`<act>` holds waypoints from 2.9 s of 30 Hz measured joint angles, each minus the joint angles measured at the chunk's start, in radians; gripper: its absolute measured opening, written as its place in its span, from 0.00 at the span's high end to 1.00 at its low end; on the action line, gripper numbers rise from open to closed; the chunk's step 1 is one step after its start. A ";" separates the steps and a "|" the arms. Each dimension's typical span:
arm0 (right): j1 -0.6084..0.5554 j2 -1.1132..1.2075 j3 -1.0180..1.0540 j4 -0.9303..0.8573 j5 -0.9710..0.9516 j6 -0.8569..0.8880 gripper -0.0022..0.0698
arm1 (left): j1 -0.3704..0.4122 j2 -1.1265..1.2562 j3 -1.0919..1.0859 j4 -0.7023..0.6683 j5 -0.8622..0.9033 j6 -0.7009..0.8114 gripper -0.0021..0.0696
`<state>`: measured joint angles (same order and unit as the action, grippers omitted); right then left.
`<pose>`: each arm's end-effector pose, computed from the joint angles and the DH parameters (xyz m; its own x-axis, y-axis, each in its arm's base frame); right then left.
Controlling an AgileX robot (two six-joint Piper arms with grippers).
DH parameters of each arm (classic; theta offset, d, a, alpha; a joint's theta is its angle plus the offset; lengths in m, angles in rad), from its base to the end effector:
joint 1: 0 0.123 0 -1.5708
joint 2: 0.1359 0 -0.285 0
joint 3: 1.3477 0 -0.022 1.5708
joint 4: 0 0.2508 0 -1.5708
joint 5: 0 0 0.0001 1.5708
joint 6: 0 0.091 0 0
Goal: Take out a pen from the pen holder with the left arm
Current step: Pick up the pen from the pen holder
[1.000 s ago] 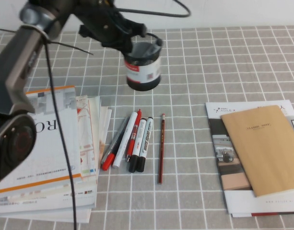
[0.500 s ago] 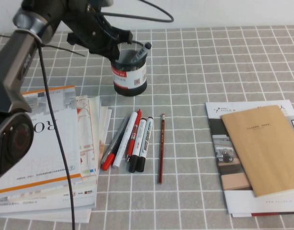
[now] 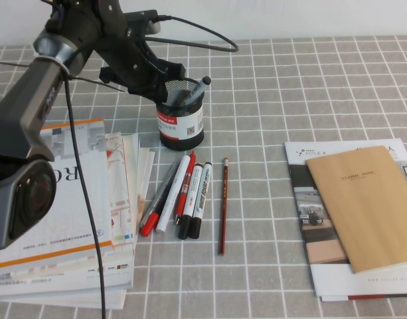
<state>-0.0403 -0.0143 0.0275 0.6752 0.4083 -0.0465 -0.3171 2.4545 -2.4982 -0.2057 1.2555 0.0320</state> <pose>0.0518 0.0206 0.1760 -0.3186 0.5500 -0.7720 -0.0296 0.8083 0.5881 0.4957 -0.1813 0.2465 -0.8667 0.2507 -0.4313 0.3585 0.9142 -0.1888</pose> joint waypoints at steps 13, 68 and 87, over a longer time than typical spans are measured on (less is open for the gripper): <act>0.000 0.000 0.000 0.000 0.000 0.000 0.99 | 0.000 0.001 0.000 -0.064 0.000 0.103 0.49; 0.000 0.000 0.000 0.000 0.000 0.000 0.99 | -0.113 -0.795 0.995 0.089 -0.670 0.389 0.59; 0.000 0.000 0.000 0.000 0.000 0.000 0.99 | -0.109 -0.722 1.062 -0.174 -0.574 0.909 0.22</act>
<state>-0.0403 -0.0143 0.0275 0.6752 0.4083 -0.0465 -0.4260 1.7328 -1.4361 -0.3801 0.6818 0.9413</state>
